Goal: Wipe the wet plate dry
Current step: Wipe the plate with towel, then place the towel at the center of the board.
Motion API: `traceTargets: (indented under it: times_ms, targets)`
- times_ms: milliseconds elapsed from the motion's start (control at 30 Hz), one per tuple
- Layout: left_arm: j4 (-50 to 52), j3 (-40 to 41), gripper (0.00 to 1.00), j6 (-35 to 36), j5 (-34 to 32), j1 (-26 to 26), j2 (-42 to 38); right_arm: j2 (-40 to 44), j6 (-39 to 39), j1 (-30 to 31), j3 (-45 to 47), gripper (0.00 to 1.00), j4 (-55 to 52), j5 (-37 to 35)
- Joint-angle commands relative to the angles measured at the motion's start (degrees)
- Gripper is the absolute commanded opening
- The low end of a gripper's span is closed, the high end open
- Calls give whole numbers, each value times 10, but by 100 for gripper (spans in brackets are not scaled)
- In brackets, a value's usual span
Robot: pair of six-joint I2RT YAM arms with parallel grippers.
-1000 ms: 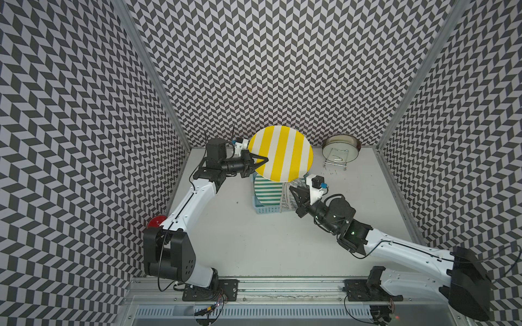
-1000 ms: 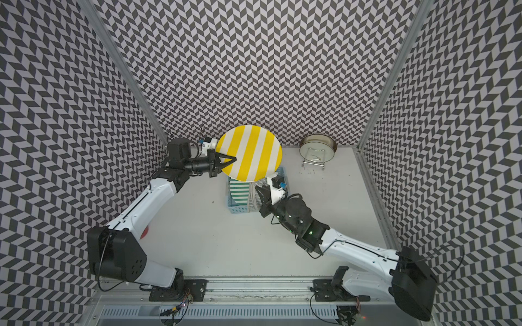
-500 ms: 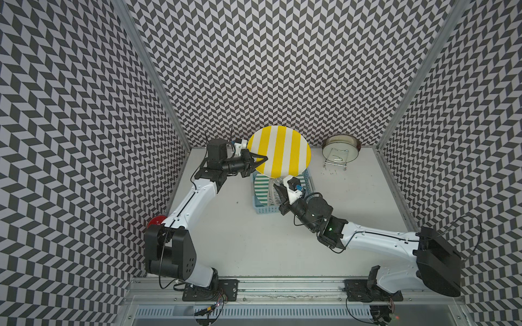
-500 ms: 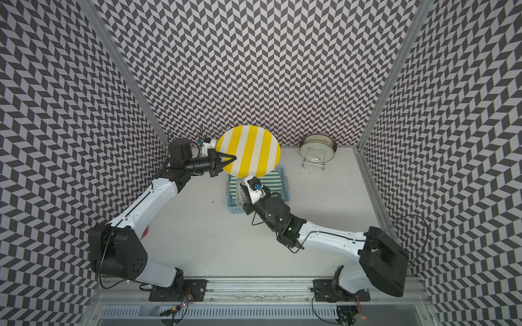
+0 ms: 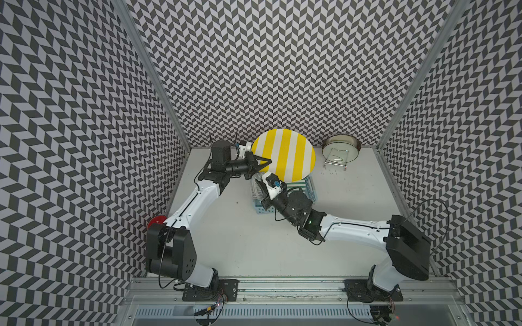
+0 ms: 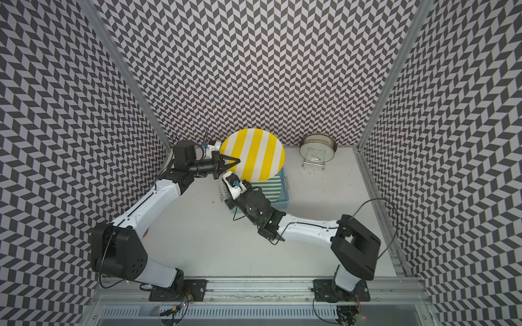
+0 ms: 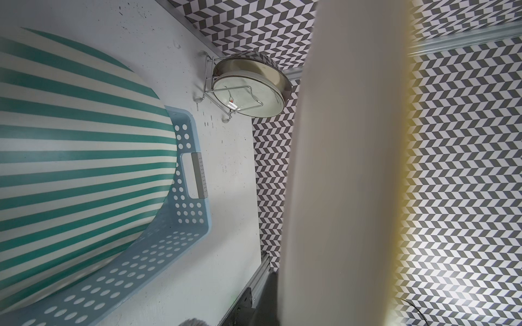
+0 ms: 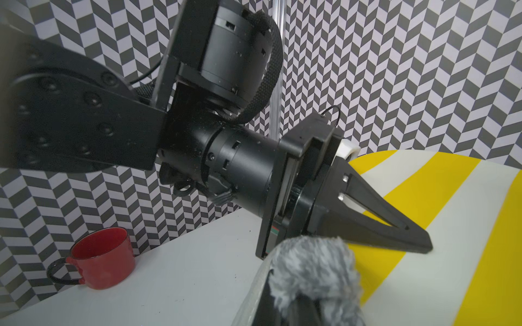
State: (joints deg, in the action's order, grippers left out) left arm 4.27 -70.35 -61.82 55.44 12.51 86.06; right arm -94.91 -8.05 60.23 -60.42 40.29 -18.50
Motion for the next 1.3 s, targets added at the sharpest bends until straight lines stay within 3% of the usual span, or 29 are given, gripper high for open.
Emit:
traceTargets:
  times_ms: [0, 267, 500, 633, 800, 1000, 1133, 1267]
  targets:
    - [-24, 4, 0, 14, 33, 6, -20, -3, -11, -6, -22, 0, 82, -57]
    - [-13, -10, 0, 46, 30, 5, -23, 60, 1, -15, 60, 0, 67, -140]
    - [14, -32, 0, 111, 13, 1, -21, 214, 141, -76, 170, 0, -86, -169]
    - [32, -37, 0, 138, 18, -6, -20, 322, 242, -171, 239, 0, -169, -130]
    - [43, -38, 0, 192, 16, -27, -23, 413, 319, -236, 268, 0, -294, -70]
    - [27, -17, 0, 305, 21, -98, -41, 409, 442, -257, 246, 0, -525, -13]
    - [33, -4, 0, 365, 30, -164, -45, 399, 485, -257, 281, 0, -573, 72]
    - [63, -2, 0, 422, 43, -223, -33, 387, 517, -257, 326, 0, -584, 114]
